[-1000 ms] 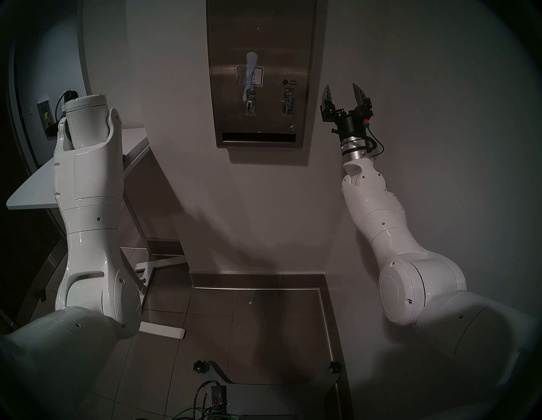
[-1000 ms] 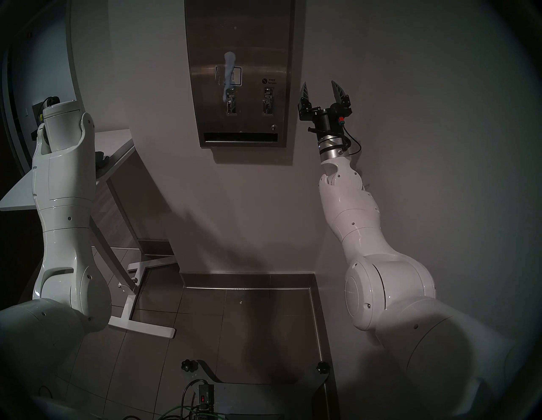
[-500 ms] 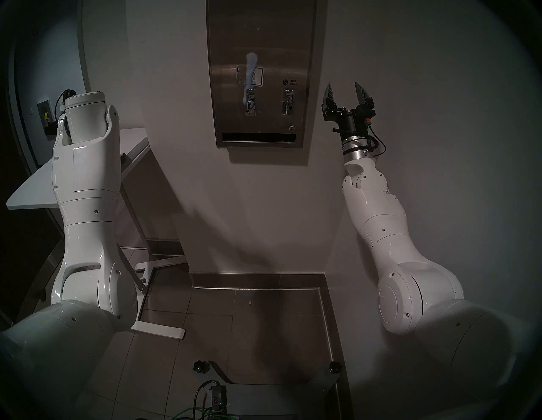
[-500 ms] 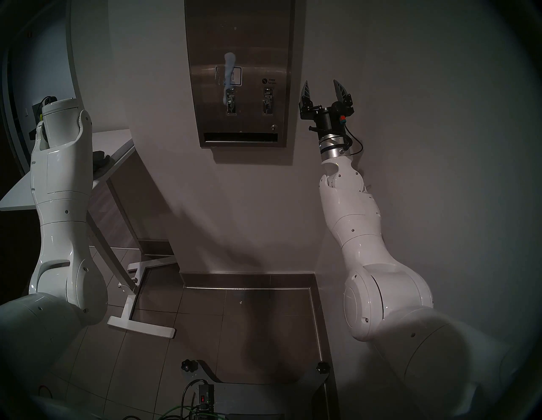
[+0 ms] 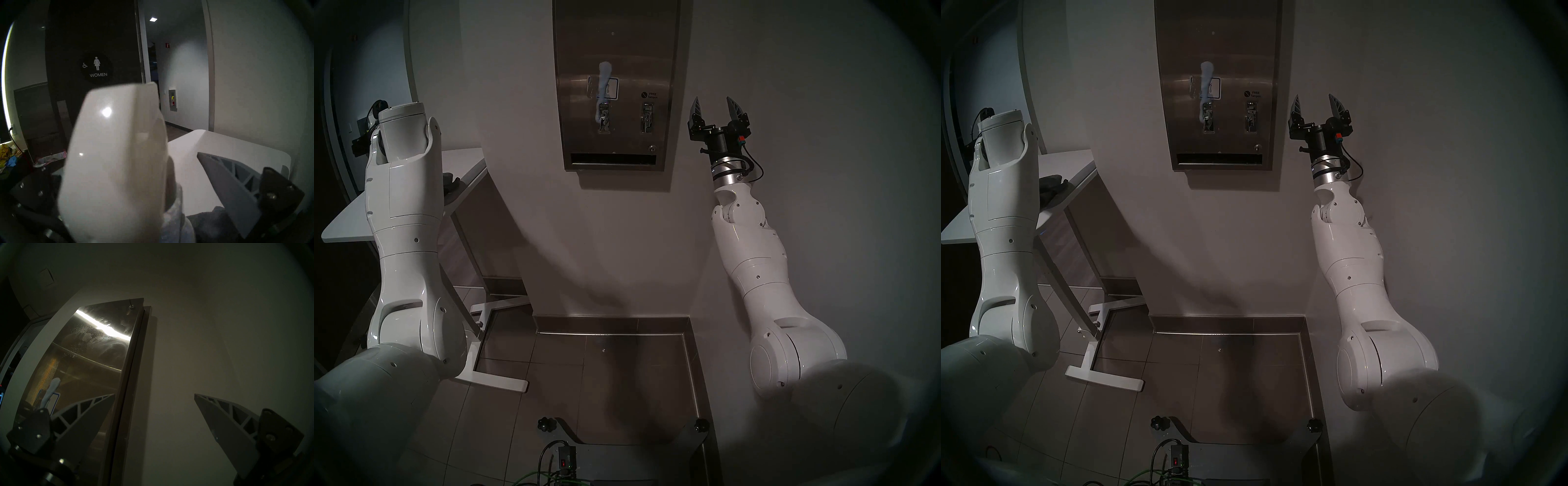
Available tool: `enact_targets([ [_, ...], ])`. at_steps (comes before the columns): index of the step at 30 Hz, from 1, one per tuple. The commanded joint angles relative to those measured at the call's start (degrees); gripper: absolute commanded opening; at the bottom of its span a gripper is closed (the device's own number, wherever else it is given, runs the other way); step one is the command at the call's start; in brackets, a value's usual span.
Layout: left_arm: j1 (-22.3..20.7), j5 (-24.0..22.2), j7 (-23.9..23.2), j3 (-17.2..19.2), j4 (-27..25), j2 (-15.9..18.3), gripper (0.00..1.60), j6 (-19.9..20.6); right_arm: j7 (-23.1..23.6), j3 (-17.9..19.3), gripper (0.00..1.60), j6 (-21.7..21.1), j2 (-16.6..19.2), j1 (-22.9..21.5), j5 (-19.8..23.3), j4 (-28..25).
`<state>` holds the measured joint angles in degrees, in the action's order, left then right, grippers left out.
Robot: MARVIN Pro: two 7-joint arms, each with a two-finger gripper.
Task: Pick up the cleaner bottle and spray the cleaner onto the surface
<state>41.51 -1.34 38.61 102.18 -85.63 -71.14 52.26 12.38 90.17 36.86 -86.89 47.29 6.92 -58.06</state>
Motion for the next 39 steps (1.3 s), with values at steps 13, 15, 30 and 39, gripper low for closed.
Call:
enact_targets([
  [13, -9.1, 0.1, -0.2, -2.7, -6.7, 3.2, 1.6, -4.2, -3.7, 0.4, 1.6, -8.3, -0.5, 3.8, -3.6, -12.2],
  [15, -9.7, 0.3, -0.4, -3.2, -8.0, 4.0, 1.6, -4.7, -4.0, 0.4, 1.6, -8.9, -0.6, 4.1, -3.8, -12.7],
  [30, -15.7, -4.0, -6.2, -13.8, -15.7, -2.5, 1.6, -8.2, -5.7, 0.8, 1.6, -13.9, -1.2, 6.3, -5.7, -17.3],
  [39, -11.3, -11.6, -11.4, -22.3, -17.5, -9.3, 1.6, -8.4, -7.3, 0.9, 1.6, -18.6, -1.6, 8.3, -7.4, -21.8],
])
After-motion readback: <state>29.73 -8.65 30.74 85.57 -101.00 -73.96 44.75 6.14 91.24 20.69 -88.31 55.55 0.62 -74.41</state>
